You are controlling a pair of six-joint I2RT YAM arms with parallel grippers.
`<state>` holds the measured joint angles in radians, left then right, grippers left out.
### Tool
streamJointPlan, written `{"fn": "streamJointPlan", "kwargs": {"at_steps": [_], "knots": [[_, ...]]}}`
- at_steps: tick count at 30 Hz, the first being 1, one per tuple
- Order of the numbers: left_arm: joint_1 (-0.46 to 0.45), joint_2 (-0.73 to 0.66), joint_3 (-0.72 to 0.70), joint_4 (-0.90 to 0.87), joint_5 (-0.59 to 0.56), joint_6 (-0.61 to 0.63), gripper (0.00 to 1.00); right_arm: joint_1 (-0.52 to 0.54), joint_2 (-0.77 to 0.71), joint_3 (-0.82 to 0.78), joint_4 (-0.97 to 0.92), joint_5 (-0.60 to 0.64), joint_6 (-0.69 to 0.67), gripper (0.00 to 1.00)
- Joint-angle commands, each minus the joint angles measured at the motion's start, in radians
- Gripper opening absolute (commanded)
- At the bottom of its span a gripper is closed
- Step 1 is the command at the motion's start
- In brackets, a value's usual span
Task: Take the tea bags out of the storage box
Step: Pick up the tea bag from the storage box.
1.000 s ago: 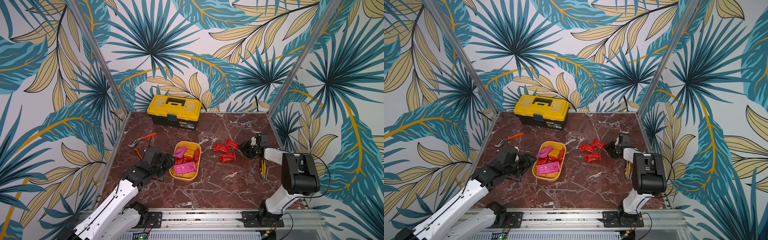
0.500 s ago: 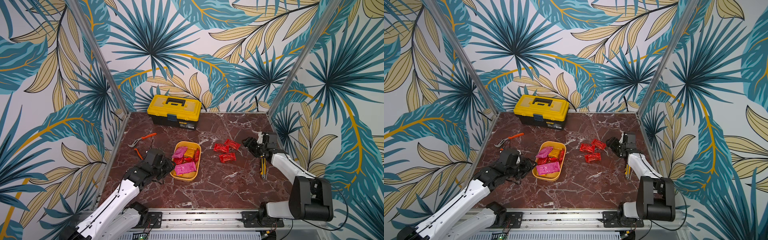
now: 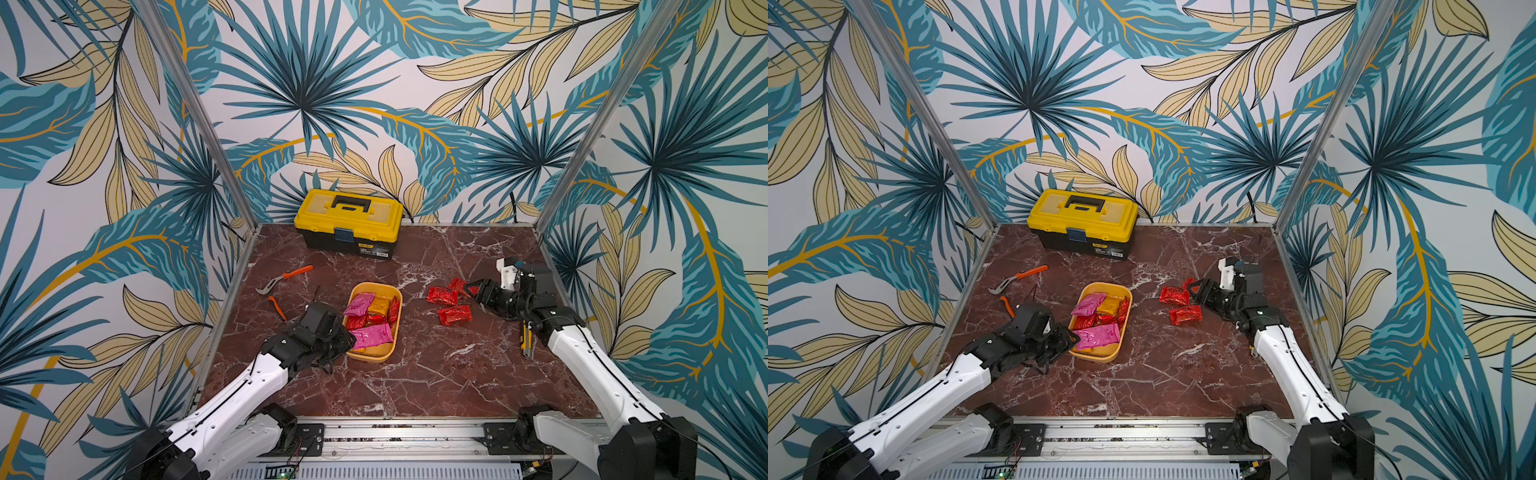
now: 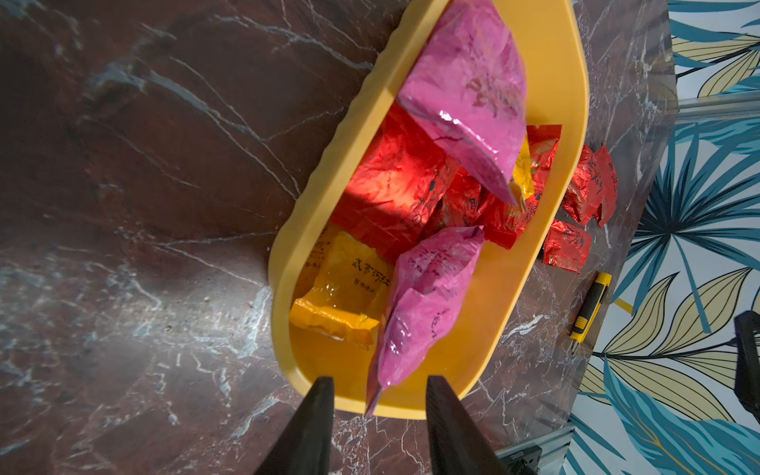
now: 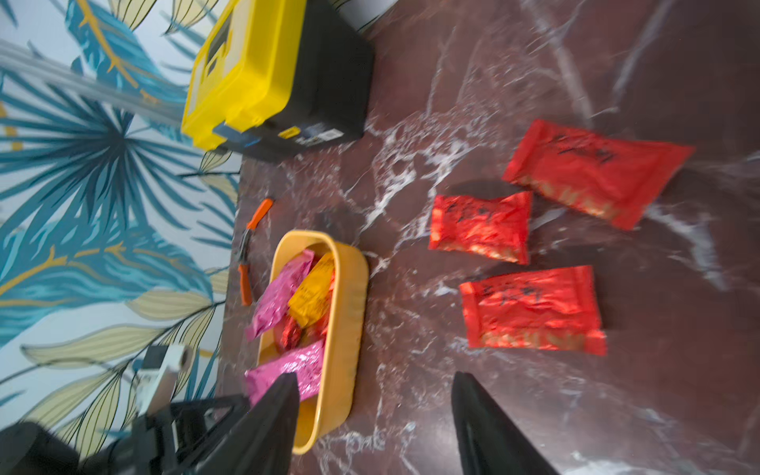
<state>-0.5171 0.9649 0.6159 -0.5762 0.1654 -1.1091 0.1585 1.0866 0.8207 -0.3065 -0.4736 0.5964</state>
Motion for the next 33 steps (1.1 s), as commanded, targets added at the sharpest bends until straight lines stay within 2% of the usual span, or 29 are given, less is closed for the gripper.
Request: {"fn": "streamJointPlan", "kwargs": {"at_steps": [1, 7, 10, 16, 21, 26, 33], "knots": [[-0.005, 0.000, -0.005, 0.032, -0.001, 0.025, 0.40, 0.065, -0.035, -0.015, 0.005, -0.065, 0.039, 0.61], [-0.004, 0.021, -0.003, 0.040, -0.002, 0.047, 0.31, 0.188, -0.071, -0.067, 0.070, -0.065, 0.122, 0.57], [-0.004, 0.026, -0.004, 0.054, -0.004, 0.055, 0.29, 0.216, -0.090, -0.080, 0.078, -0.057, 0.144, 0.57], [-0.004, 0.053, -0.010, 0.087, -0.004, 0.071, 0.28, 0.231, -0.116, -0.082, 0.079, -0.059, 0.164, 0.57], [-0.004, 0.072, -0.024, 0.125, -0.001, 0.066, 0.23, 0.239, -0.116, -0.058, 0.079, -0.066, 0.166, 0.57], [-0.004, 0.072, -0.019, 0.134, 0.005, 0.062, 0.15, 0.251, -0.111, -0.054, 0.079, -0.070, 0.176, 0.57], [-0.003, 0.061, 0.013, 0.082, 0.003, 0.071, 0.00, 0.259, -0.114, -0.073, 0.120, -0.068, 0.190, 0.57]]}}
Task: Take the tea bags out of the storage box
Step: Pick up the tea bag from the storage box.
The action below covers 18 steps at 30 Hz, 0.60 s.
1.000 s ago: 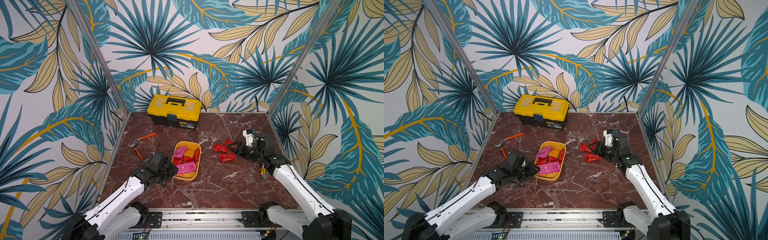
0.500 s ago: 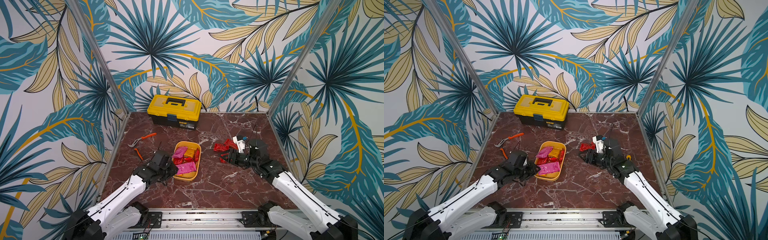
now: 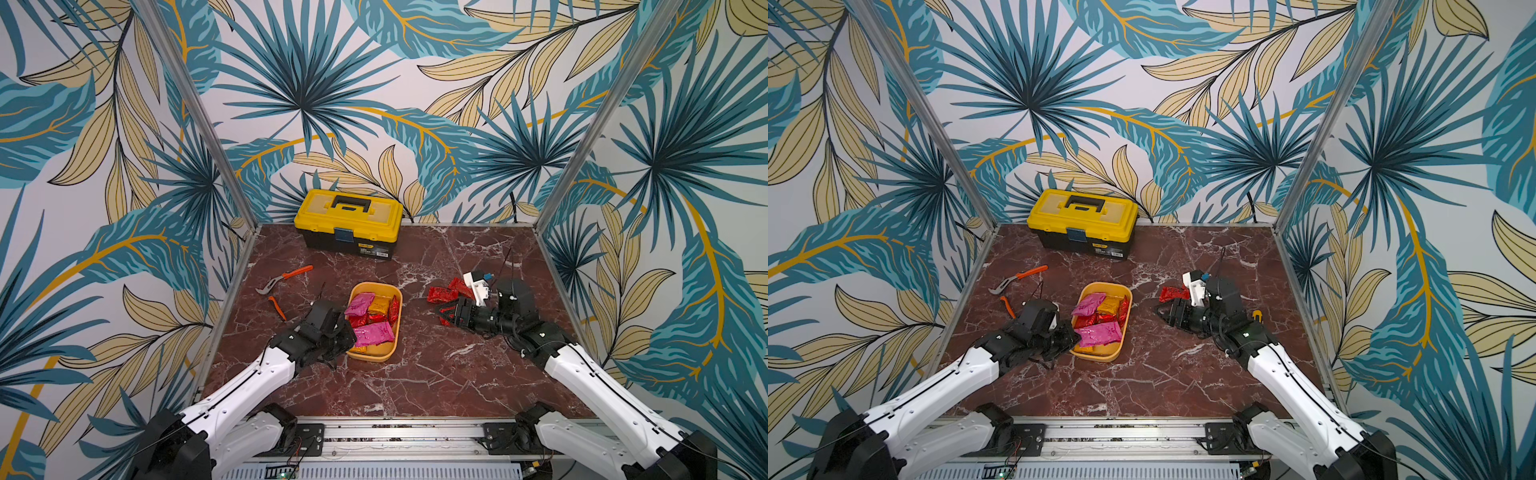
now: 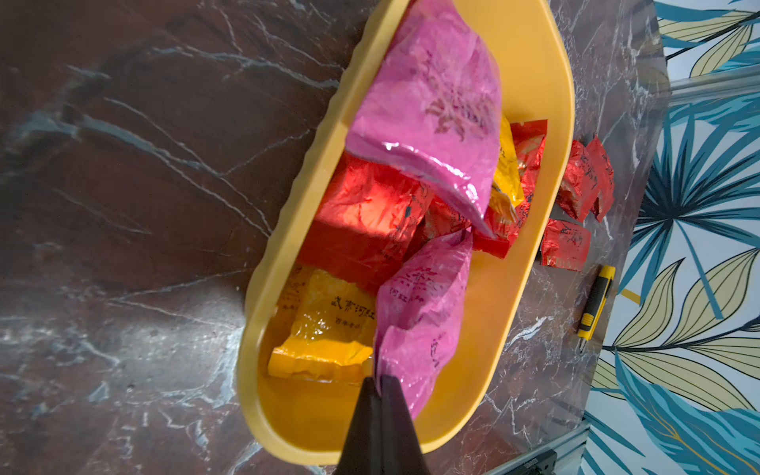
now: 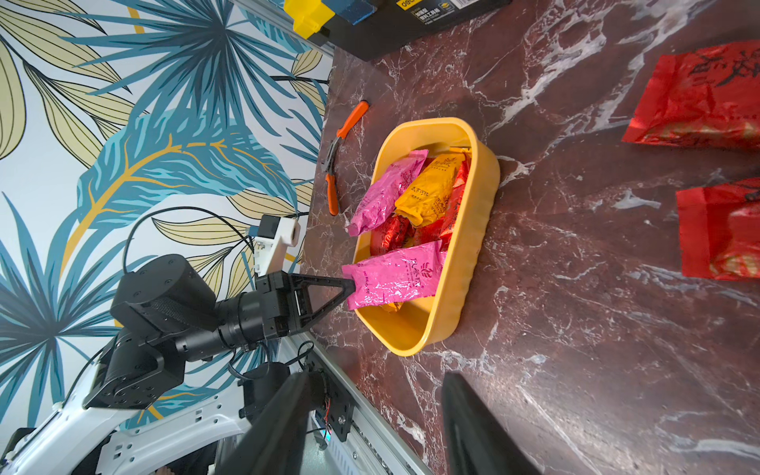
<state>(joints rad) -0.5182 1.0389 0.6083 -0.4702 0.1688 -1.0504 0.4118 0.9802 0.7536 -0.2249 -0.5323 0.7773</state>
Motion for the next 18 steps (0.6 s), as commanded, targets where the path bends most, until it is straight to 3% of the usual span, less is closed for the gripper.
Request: {"fn": "streamJointPlan", "kwargs": {"at_steps": [1, 18], "knots": [[0.000, -0.017, 0.025, -0.033, -0.003, 0.013, 0.00, 0.004, -0.009, -0.006, 0.038, -0.008, 0.010, 0.56], [0.061, -0.173, 0.095, -0.194, -0.009, 0.040, 0.00, 0.005, 0.000, 0.005, 0.027, 0.011, -0.003, 0.56]]}}
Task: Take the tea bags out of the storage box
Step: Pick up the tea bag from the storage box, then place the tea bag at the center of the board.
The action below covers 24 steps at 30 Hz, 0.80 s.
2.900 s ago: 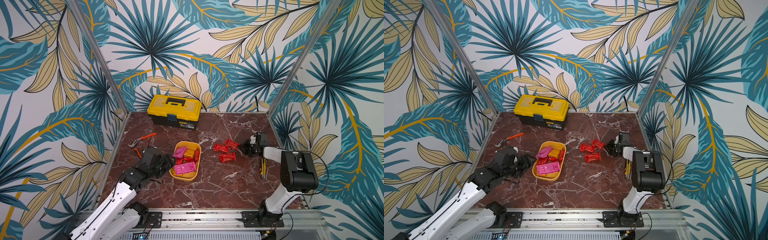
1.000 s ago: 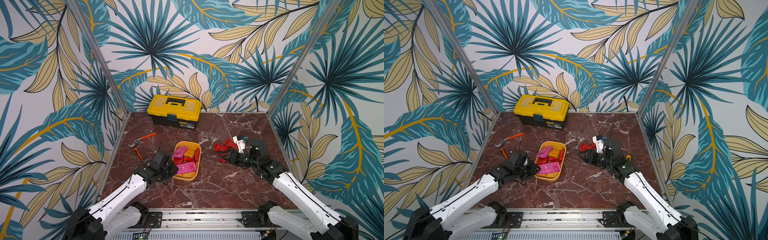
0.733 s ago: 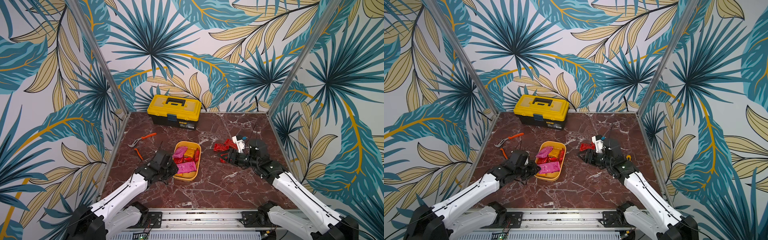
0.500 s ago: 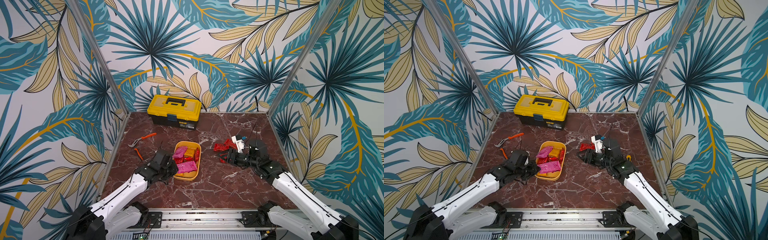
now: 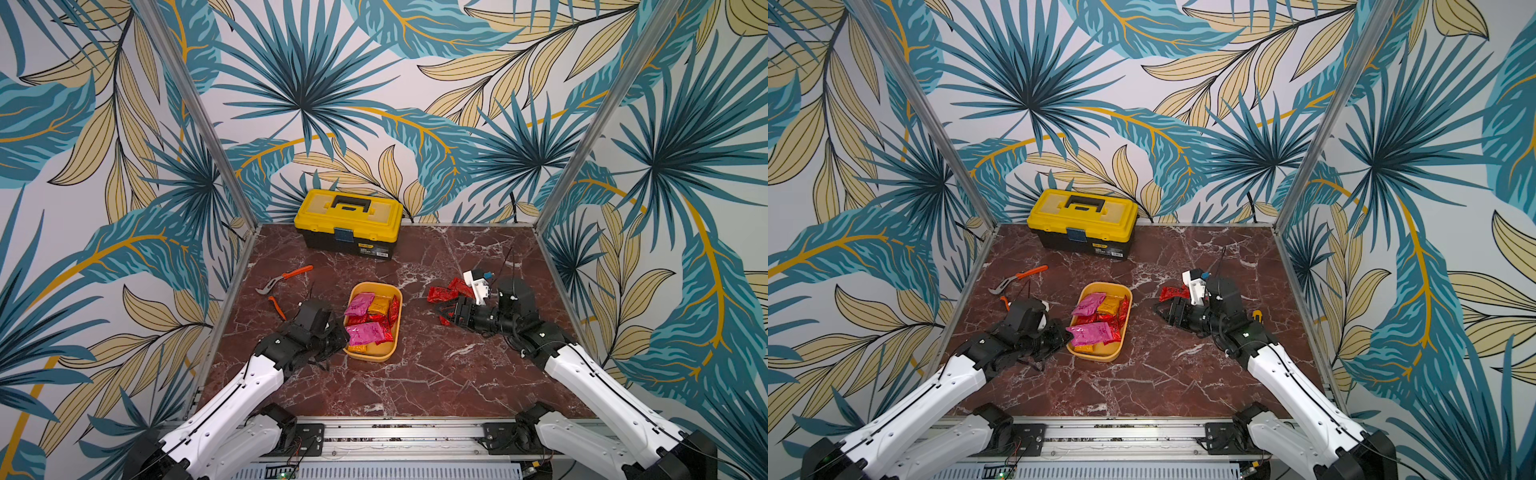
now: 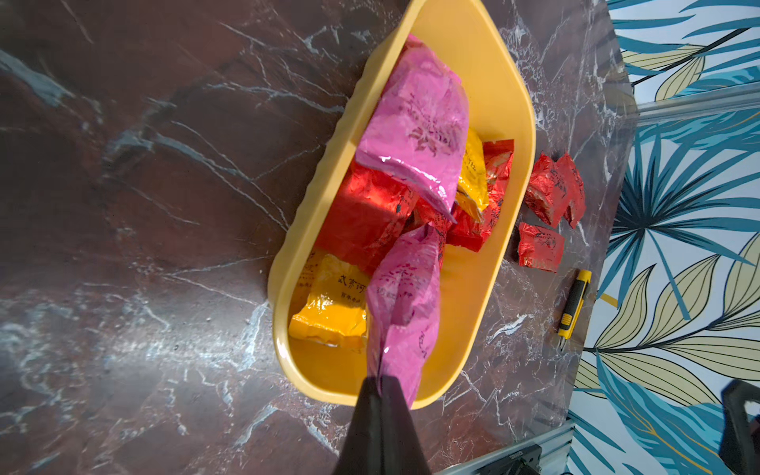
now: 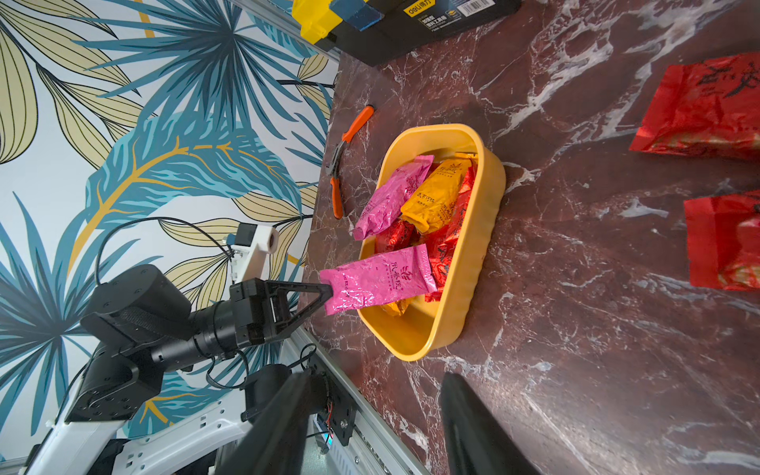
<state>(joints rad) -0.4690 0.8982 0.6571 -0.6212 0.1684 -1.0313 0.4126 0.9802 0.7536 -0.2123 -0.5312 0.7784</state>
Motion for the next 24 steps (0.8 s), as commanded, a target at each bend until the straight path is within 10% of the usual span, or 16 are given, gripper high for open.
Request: {"fn": "streamJointPlan", "kwargs": {"at_steps": [1, 19, 24], "knots": [[0.013, -0.044, 0.053, -0.049, -0.009, 0.021, 0.00, 0.004, 0.000, 0.007, 0.015, 0.012, -0.005, 0.56], [0.035, -0.005, 0.208, 0.001, 0.210, -0.007, 0.00, -0.047, -0.047, 0.145, -0.183, 0.083, -0.111, 0.54], [-0.085, 0.113, 0.253, 0.110, 0.180, -0.043, 0.00, -0.142, -0.082, 0.180, -0.237, 0.044, -0.097, 0.54]]}}
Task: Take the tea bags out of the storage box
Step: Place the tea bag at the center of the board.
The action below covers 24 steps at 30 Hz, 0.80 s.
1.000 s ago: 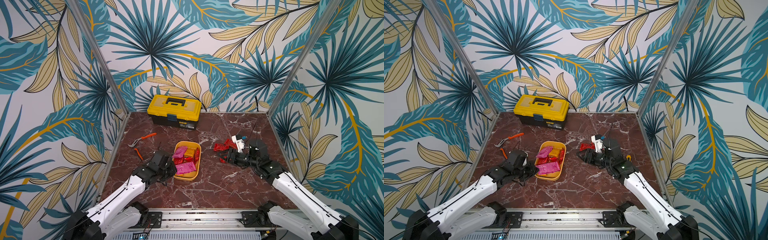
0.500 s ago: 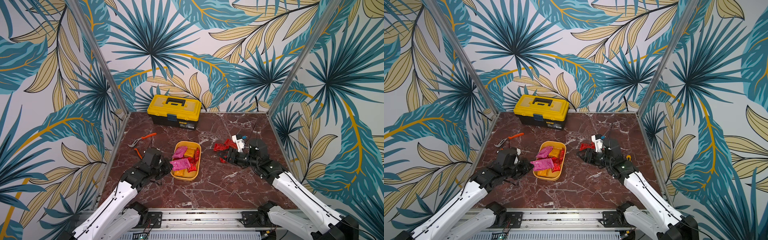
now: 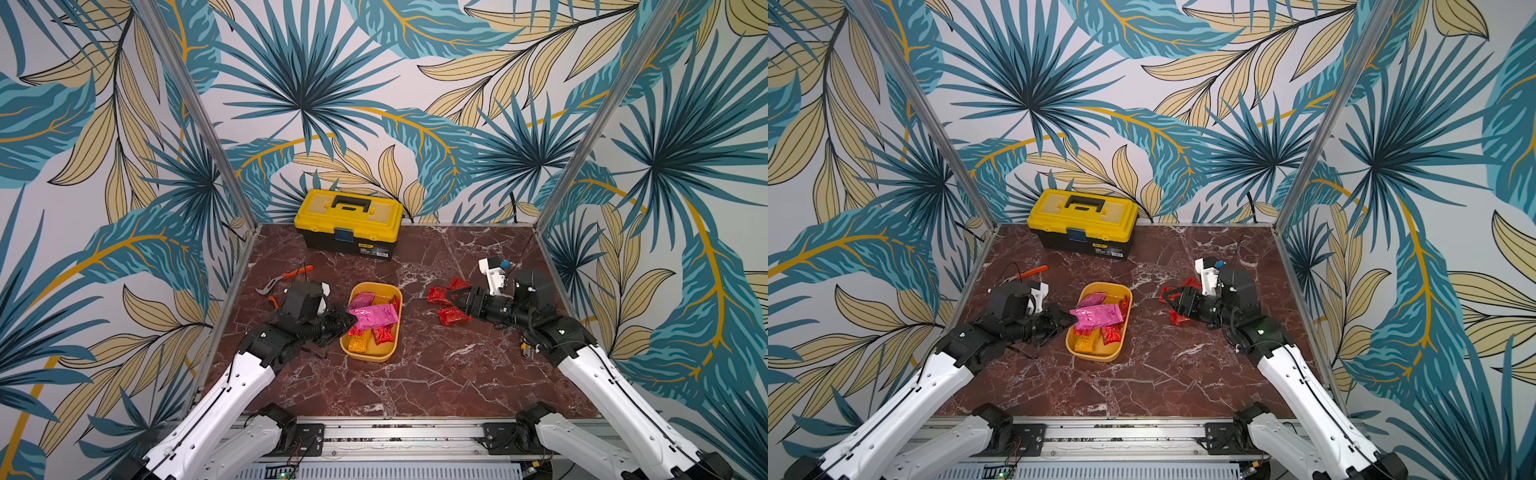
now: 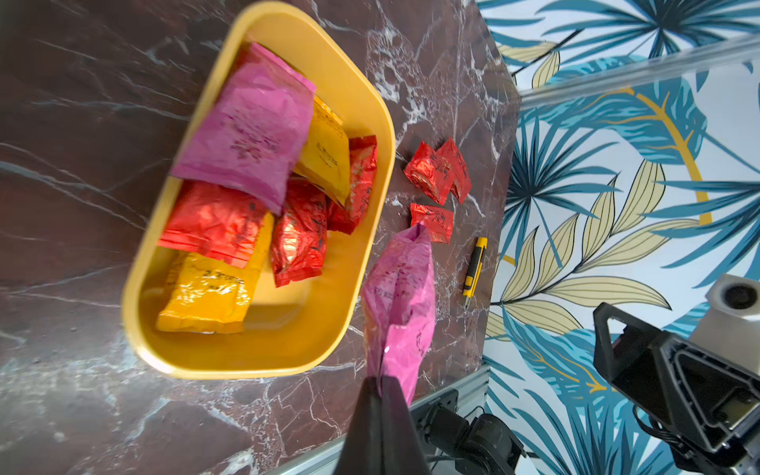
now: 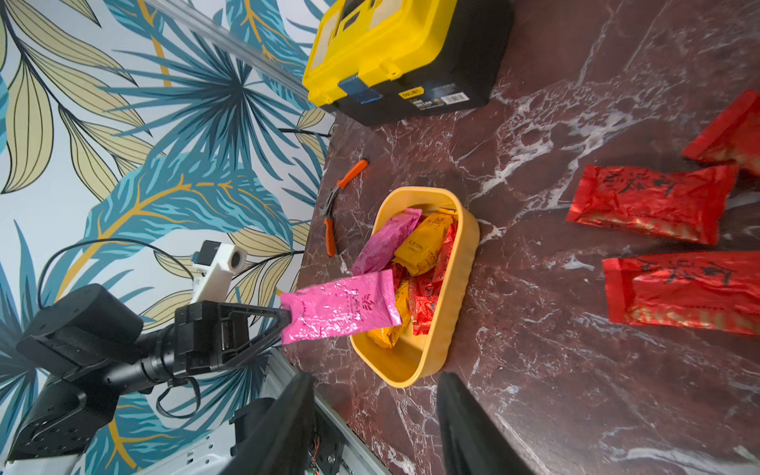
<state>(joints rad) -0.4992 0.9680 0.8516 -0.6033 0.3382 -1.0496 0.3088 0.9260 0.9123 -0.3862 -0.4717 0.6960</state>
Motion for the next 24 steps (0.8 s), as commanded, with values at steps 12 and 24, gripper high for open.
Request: {"fn": "streamJointPlan", "kwargs": {"at_steps": [12, 24], "knots": [[-0.357, 0.435, 0.210, 0.404, -0.091, -0.108, 0.00, -0.218, -0.149, 0.124, -0.210, -0.134, -0.013, 0.54], [-0.499, 0.846, 0.344, 0.605, -0.130, -0.184, 0.00, -0.220, -0.179, 0.149, -0.227, -0.156, 0.022, 0.54]]}}
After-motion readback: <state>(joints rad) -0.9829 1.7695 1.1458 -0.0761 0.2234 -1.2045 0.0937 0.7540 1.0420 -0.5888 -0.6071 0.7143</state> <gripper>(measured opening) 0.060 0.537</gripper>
